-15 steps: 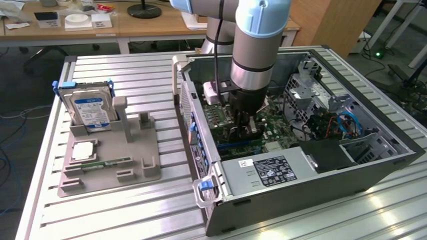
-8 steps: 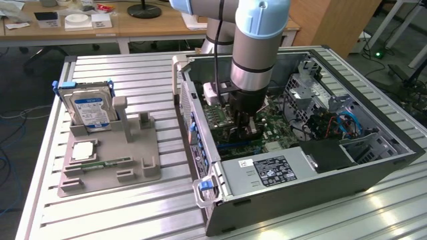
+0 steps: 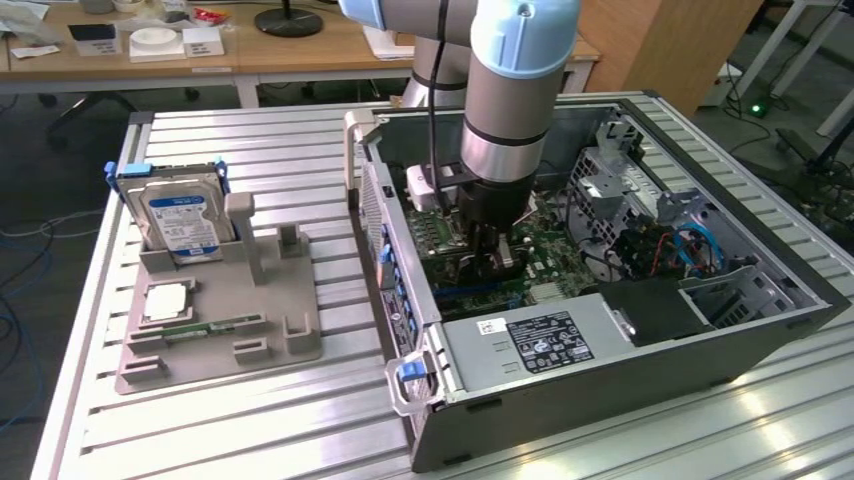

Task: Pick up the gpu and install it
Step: 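Insert the gpu into the slot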

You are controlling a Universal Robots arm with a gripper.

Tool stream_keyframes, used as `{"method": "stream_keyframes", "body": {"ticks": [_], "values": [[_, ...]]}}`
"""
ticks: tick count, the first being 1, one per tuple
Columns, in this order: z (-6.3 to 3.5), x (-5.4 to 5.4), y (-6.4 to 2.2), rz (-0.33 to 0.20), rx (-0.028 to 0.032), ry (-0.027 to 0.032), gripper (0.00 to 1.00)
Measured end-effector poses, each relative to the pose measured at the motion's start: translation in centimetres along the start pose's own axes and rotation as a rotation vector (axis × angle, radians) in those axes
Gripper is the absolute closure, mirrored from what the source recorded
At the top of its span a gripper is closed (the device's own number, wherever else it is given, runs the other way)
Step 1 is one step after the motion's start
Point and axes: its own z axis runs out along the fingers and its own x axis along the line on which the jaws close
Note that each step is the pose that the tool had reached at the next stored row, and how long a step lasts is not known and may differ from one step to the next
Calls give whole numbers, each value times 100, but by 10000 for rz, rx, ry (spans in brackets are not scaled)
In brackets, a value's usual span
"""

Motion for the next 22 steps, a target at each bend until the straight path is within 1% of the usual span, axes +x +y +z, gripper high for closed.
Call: {"method": "stream_keyframes", "body": {"ticks": [11, 15, 22], "values": [[0, 0, 1, -1, 1, 0, 73], [-24, 0, 3, 0, 0, -2, 73], [-26, -2, 2, -4, 0, 0, 73]]}}
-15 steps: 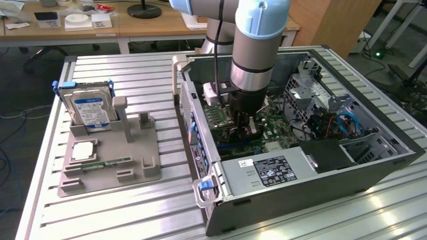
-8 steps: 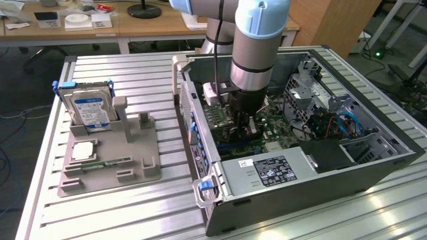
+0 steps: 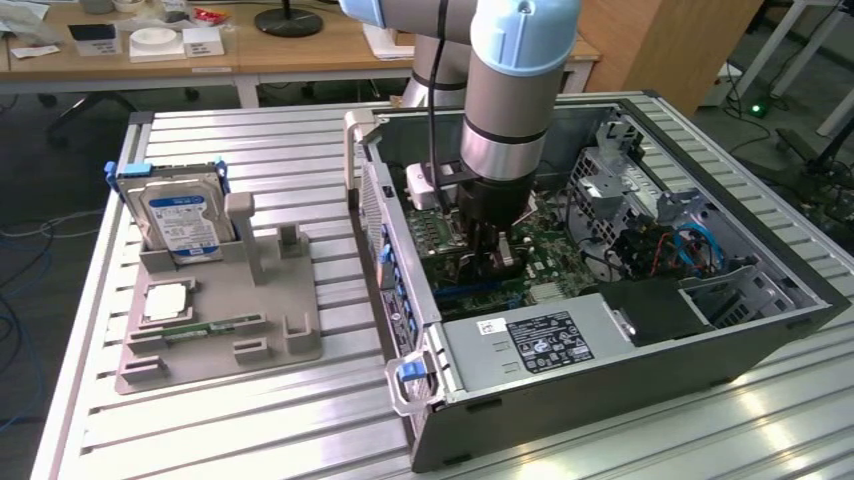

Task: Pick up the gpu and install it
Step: 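Insert the gpu into the slot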

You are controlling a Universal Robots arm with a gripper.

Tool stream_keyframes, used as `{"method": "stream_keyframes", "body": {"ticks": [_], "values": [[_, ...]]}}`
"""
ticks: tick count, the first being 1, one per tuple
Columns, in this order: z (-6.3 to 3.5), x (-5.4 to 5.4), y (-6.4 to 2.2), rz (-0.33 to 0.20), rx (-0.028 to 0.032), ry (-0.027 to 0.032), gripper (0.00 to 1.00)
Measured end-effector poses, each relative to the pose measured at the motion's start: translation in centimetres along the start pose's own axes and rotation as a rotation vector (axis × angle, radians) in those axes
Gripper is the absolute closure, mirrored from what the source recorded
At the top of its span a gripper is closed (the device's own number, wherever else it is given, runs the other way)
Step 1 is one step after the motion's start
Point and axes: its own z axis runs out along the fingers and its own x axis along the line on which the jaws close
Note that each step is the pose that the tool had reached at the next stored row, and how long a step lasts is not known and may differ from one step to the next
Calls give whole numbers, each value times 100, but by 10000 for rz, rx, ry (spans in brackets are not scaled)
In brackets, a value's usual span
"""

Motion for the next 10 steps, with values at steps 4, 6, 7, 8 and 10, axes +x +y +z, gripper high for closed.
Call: {"method": "stream_keyframes", "body": {"ticks": [4, 6, 7, 8, 10], "values": [[2, -5, 0, -13, 0, -2, 73], [2, -5, 0, -13, 0, -2, 73], [2, -5, 0, -13, 0, -1, 73], [6, -5, 1, -13, 0, -3, 73], [12, -5, 1, -13, 0, -2, 73]]}}
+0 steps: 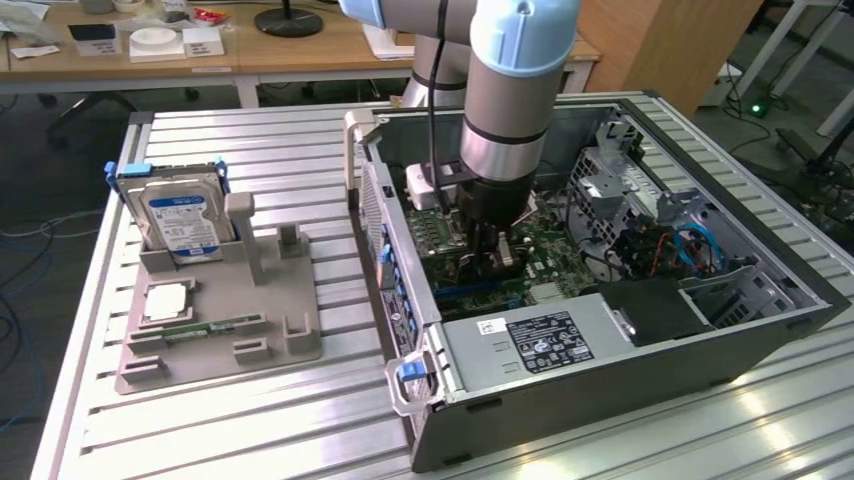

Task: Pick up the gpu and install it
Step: 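Insert the gpu into the slot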

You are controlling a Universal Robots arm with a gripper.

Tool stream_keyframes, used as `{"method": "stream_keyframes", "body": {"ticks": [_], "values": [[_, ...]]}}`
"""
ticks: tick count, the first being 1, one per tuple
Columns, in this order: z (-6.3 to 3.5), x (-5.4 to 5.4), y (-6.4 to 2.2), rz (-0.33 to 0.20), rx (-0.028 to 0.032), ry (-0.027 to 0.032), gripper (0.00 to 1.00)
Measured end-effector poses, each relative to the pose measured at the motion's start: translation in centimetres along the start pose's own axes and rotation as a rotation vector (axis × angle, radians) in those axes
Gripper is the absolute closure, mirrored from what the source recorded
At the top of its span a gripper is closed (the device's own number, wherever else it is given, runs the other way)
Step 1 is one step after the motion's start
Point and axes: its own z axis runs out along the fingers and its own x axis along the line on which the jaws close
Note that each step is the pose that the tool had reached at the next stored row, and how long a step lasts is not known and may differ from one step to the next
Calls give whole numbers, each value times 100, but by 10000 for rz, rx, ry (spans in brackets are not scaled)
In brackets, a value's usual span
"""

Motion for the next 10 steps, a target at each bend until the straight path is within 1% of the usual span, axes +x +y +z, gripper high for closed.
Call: {"method": "stream_keyframes", "body": {"ticks": [10], "values": [[26, 0, 2, -1, -1, -2, 73]]}}
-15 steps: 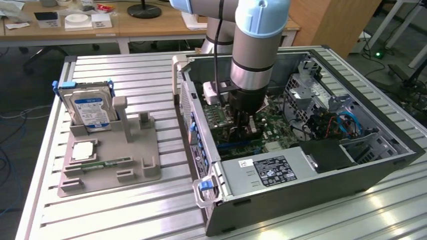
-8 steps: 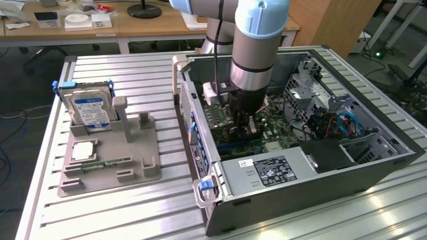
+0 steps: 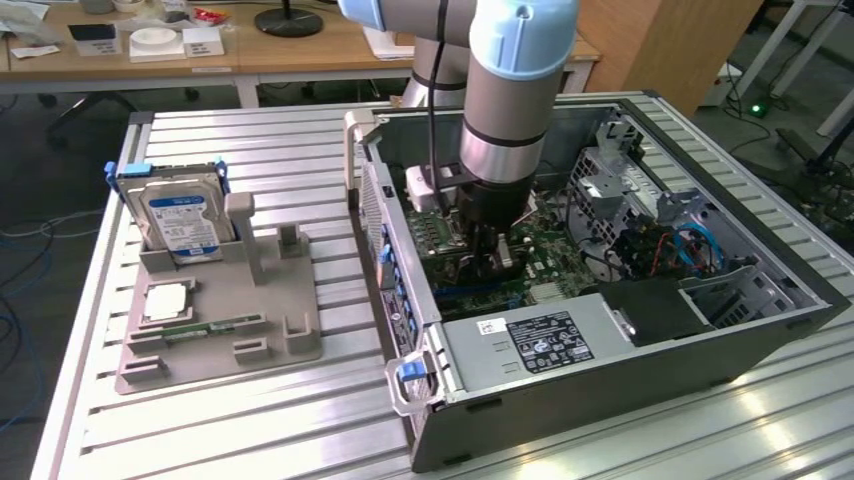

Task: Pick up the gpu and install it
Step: 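Insert the gpu into the slot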

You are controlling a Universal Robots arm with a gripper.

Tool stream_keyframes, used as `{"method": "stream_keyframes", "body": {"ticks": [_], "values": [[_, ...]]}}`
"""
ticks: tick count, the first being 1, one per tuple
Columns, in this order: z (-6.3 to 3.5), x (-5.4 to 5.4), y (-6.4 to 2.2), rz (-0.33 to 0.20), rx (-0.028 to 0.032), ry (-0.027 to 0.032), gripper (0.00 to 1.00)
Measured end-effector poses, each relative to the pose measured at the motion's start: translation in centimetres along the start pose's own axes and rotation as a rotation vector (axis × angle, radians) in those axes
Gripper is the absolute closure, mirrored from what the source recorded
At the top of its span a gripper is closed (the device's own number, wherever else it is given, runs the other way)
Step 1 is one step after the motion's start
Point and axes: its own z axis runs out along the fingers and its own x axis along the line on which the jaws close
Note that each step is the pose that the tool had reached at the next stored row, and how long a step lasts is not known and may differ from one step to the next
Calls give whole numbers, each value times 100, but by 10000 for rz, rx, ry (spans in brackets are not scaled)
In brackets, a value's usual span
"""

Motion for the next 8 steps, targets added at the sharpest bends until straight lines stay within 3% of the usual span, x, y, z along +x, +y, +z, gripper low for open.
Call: {"method": "stream_keyframes", "body": {"ticks": [8], "values": [[7, 0, 1, 0, 0, -5, 73]]}}
